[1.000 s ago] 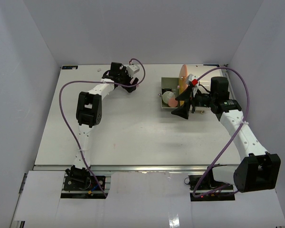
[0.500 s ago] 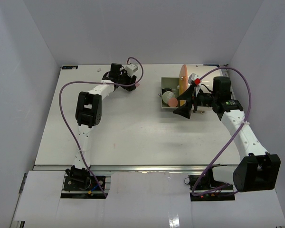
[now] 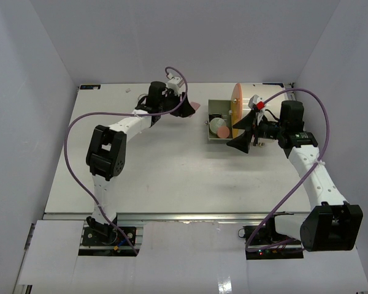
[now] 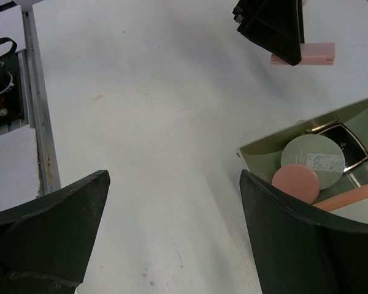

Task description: Organize the makeup

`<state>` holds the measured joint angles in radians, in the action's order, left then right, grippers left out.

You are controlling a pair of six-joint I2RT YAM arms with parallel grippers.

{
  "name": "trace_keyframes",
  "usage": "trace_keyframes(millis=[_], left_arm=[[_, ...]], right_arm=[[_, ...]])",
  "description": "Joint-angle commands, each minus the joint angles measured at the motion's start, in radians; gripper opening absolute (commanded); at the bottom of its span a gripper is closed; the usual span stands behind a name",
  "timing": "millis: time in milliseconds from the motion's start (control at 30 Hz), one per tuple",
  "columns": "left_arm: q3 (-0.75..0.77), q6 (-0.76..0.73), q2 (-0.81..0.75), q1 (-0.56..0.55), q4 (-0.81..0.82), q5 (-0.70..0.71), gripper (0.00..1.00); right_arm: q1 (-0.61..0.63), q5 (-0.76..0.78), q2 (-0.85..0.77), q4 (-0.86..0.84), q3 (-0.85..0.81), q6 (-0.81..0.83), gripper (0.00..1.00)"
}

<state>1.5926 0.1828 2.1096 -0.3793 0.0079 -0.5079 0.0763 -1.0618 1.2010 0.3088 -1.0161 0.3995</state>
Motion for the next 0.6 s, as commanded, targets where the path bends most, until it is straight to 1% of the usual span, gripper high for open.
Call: trace_keyframes(millis=[0, 67, 267, 367, 500, 567], left_arm=[[0.071, 0.092, -0.057, -0.118, 0.111, 0.02, 0.09], [0.12, 0.091, -0.027, -0.152, 0.096, 0.061, 0.1], [0.265, 0.082, 0.068, -0.218, 0.034, 0.192, 0.19], [0.31, 0.064, 0.107, -0.239, 0.009, 0.247, 0.24], [0.359, 0.043, 0.132, -0.247, -0.003, 0.322, 0.27], [0.378, 0.043, 0.148, -0.248, -0.036, 0.363, 0.29]], right_arm=[[-0.023, -0.032, -0.033, -0.046, 0.014, -0.016, 0.93], [-0.039, -0.038, -0.04, -0.05, 0.018, -0.022, 0.93], [-0.064, -0.058, -0.061, -0.065, 0.035, -0.036, 0.93], [-0.064, -0.061, -0.06, -0.066, 0.036, -0.036, 0.93], [-0.064, -0.066, -0.061, -0.066, 0.036, -0.037, 0.92], [-0.064, -0.067, -0.059, -0.066, 0.036, -0.037, 0.92]])
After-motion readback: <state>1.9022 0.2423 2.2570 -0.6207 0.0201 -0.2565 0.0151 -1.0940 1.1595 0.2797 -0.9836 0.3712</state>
